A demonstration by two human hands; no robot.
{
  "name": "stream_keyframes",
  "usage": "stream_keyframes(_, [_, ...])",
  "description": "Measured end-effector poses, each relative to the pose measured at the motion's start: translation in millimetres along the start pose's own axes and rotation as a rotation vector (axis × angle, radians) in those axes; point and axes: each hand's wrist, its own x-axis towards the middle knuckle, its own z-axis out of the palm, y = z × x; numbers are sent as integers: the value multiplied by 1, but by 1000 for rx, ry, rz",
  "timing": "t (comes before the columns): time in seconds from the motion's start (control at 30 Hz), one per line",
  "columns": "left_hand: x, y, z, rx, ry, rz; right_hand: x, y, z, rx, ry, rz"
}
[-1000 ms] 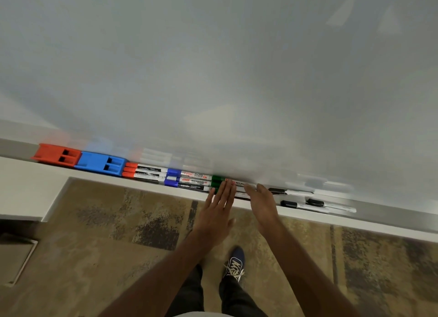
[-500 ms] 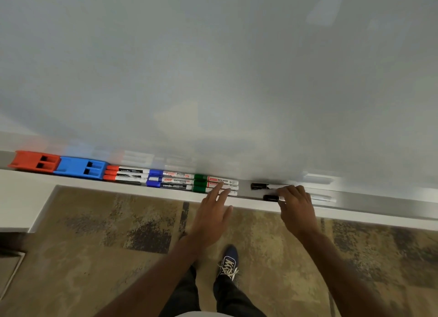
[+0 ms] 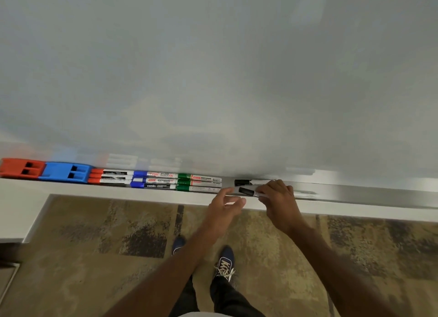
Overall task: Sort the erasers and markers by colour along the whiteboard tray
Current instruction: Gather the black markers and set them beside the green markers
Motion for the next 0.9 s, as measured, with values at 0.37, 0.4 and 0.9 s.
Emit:
stream_keyframes(0.37, [-2,15,31,-596,44,-190,-19,33,-16,176,80,76])
stream_keyframes(0.4, [-2,16,30,-612,45,-198,-20,46,-19,144,90,152])
stream_keyframes(0.9, [-6,7,22,-579,17,-264,-24,102,-25,-109,-91,375])
